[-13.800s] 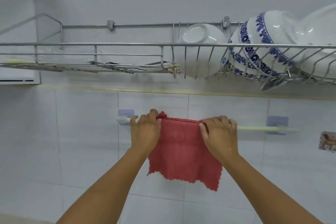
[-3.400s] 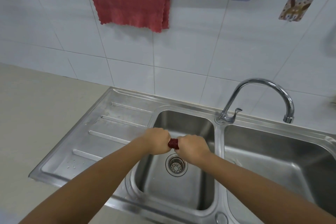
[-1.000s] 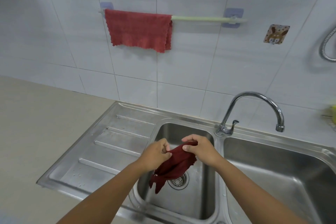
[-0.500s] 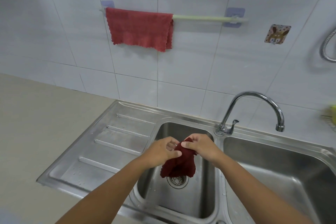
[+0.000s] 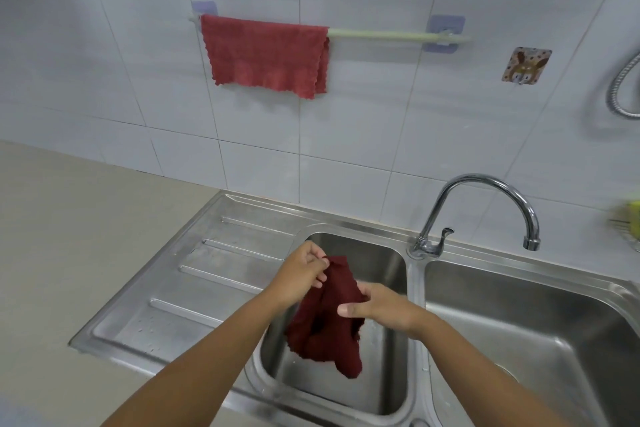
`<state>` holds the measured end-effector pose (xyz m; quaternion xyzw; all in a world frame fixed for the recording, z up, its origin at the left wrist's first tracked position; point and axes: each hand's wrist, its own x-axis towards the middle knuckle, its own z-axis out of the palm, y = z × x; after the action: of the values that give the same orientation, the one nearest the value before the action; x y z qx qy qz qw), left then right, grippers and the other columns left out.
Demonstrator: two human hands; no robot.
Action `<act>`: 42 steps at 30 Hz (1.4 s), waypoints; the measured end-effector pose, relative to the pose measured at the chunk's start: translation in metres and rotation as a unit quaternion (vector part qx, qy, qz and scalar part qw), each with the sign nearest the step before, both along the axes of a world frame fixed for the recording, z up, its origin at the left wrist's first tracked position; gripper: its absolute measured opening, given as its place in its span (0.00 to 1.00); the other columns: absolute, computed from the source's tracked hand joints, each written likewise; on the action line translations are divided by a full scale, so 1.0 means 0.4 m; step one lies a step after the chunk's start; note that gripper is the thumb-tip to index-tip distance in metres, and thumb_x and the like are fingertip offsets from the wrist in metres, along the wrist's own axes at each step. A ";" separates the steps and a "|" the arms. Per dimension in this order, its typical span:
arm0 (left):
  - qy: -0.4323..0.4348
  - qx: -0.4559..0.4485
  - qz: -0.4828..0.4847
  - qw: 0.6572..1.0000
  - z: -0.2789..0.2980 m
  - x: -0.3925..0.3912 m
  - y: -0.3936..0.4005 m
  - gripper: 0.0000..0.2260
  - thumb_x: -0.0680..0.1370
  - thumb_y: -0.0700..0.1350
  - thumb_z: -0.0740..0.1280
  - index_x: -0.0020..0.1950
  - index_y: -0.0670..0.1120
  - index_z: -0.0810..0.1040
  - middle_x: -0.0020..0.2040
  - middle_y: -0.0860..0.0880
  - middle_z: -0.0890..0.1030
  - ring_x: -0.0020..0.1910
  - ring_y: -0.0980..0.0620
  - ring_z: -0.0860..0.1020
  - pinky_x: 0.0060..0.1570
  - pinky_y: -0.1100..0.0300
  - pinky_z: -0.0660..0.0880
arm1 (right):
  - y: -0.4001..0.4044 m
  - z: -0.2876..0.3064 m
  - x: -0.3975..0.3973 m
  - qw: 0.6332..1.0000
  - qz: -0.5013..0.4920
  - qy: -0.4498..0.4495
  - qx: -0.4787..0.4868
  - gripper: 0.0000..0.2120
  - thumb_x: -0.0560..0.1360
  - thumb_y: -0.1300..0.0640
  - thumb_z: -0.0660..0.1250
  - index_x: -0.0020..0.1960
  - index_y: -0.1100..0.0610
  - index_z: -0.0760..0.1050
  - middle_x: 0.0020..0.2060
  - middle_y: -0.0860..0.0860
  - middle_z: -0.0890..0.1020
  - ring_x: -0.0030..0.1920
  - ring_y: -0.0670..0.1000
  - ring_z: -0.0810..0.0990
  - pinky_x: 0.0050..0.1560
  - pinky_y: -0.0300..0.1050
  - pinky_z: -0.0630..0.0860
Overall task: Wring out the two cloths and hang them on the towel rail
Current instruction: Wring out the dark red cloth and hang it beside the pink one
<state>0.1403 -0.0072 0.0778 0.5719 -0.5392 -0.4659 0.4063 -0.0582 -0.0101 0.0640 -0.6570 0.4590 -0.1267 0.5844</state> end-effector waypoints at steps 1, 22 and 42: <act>0.010 0.006 0.011 1.000 0.003 0.003 -0.003 0.03 0.78 0.39 0.64 0.45 0.46 0.72 0.38 0.48 0.76 0.35 0.55 0.77 0.39 0.58 0.77 | 0.003 -0.007 0.003 1.000 -0.004 -0.004 0.003 0.16 0.70 0.54 0.76 0.55 0.58 0.79 0.51 0.54 0.85 0.53 0.52 0.84 0.59 0.47 0.78; -0.448 -0.027 -0.127 0.885 -0.030 0.105 -0.006 0.09 0.76 0.40 0.65 0.54 0.49 0.71 0.49 0.48 0.80 0.46 0.48 0.77 0.44 0.55 0.74 | -0.089 0.007 -0.072 0.988 -0.028 0.119 -0.095 0.08 0.69 0.62 0.74 0.47 0.54 0.85 0.44 0.49 0.87 0.45 0.47 0.84 0.52 0.42 0.79; -0.426 -0.047 -0.077 0.900 -0.053 0.065 -0.009 0.08 0.79 0.53 0.61 0.47 0.50 0.68 0.39 0.49 0.80 0.39 0.49 0.78 0.39 0.55 0.73 | -0.106 0.022 -0.069 0.939 0.032 0.262 -0.221 0.15 0.70 0.54 0.74 0.56 0.48 0.82 0.50 0.45 0.84 0.52 0.46 0.81 0.55 0.41 0.74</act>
<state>0.1664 -0.0106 0.0566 0.6527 -0.7244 -0.1816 0.1273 -0.0857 -0.0526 0.0727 -0.7935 0.5356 -0.0295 0.2873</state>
